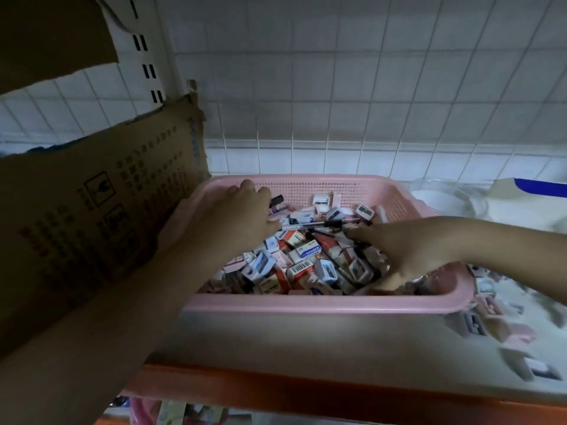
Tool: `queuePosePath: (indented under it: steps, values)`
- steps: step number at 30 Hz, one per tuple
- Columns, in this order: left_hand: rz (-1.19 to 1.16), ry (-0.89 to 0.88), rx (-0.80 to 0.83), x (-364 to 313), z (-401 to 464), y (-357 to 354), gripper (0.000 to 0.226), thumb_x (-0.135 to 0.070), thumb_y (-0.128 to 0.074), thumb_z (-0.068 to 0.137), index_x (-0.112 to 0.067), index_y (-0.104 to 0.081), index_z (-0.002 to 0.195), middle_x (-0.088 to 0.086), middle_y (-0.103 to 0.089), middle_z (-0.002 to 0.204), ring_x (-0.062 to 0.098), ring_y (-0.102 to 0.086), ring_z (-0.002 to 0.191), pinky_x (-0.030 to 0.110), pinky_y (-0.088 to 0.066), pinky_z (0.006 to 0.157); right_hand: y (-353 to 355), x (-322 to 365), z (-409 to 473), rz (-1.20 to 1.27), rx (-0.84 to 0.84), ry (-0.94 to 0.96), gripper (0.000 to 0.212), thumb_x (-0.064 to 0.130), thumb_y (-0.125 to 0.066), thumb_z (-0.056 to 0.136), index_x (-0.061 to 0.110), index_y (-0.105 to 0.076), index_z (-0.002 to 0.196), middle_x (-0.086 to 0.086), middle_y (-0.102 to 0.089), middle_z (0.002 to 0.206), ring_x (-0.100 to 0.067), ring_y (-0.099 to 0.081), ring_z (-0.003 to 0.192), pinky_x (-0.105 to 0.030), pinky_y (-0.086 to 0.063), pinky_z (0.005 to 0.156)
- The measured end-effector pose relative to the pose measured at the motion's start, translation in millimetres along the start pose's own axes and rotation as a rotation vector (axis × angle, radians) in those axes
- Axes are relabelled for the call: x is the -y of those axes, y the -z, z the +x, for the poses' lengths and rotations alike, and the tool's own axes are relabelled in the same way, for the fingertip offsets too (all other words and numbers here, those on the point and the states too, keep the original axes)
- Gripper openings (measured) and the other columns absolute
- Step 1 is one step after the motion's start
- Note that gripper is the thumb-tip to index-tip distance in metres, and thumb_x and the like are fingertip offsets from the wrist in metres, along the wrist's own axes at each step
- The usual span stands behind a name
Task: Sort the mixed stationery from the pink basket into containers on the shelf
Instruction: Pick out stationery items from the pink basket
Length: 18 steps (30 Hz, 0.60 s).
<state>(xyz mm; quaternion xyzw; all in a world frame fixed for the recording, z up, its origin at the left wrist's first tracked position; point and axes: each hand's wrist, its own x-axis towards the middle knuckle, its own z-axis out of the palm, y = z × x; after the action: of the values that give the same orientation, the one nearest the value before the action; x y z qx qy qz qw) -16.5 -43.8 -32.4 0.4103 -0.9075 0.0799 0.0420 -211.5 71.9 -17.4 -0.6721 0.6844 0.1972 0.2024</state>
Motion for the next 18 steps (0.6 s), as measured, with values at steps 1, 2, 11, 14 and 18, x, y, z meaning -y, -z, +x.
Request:
queuePosePath:
  steps: [1, 2, 11, 14, 18]
  values:
    - [-0.073, -0.027, 0.056, -5.1, -4.5, 5.5, 0.050, -0.052, -0.055, 0.087, -0.015, -0.052, 0.121, 0.006, -0.051, 0.120, 0.021, -0.053, 0.102, 0.032, -0.041, 0.084, -2.9, -1.3, 1.3, -0.020, -0.018, 0.002, 0.104, 0.052, -0.068, 0.077, 0.019, -0.004, 0.151, -0.003, -0.041, 0.145, -0.021, -0.047, 0.125, -0.030, -0.043, 0.100]
    - [-0.157, -0.043, 0.148, -10.7, -9.0, 10.7, 0.053, -0.054, -0.059, 0.084, -0.017, -0.050, 0.121, 0.004, -0.048, 0.120, 0.020, -0.051, 0.100, 0.032, -0.041, 0.081, -4.8, -2.1, 3.3, -0.035, -0.049, -0.006, 0.104, 0.051, -0.070, 0.076, 0.019, -0.006, 0.151, -0.005, -0.040, 0.144, -0.022, -0.047, 0.124, -0.030, -0.043, 0.099]
    - [0.033, -0.073, 0.539, -32.4, -13.7, 0.4, 0.088, -0.048, -0.061, 0.083, -0.036, -0.005, 0.150, -0.001, -0.012, 0.156, 0.040, -0.011, 0.139, 0.050, -0.021, 0.113, -22.3, 7.7, 20.6, 0.007, -0.111, -0.052, 0.112, 0.051, -0.070, 0.078, 0.028, 0.014, 0.149, -0.006, 0.002, 0.158, -0.027, -0.025, 0.141, -0.037, -0.033, 0.107]
    - [0.058, -0.088, 0.599, -32.1, -13.5, 6.2, 0.093, -0.061, -0.056, 0.082, -0.033, 0.000, 0.151, -0.002, -0.003, 0.159, 0.038, -0.008, 0.141, 0.047, -0.014, 0.114, -26.3, 8.5, 21.1, 0.080, -0.182, -0.029, 0.112, 0.051, -0.072, 0.074, 0.029, 0.007, 0.150, 0.000, -0.006, 0.157, -0.026, -0.030, 0.139, -0.037, -0.034, 0.107]
    - [-0.007, -0.087, 0.646, -34.2, -17.1, -2.1, 0.098, -0.063, -0.053, 0.083, -0.026, 0.008, 0.150, 0.000, 0.004, 0.159, 0.035, 0.002, 0.145, 0.052, -0.011, 0.116, -30.6, 9.6, 16.7, 0.164, -0.233, -0.010, 0.111, 0.063, -0.069, 0.070, 0.031, 0.001, 0.150, 0.001, -0.012, 0.153, -0.026, -0.033, 0.136, -0.038, -0.034, 0.109]
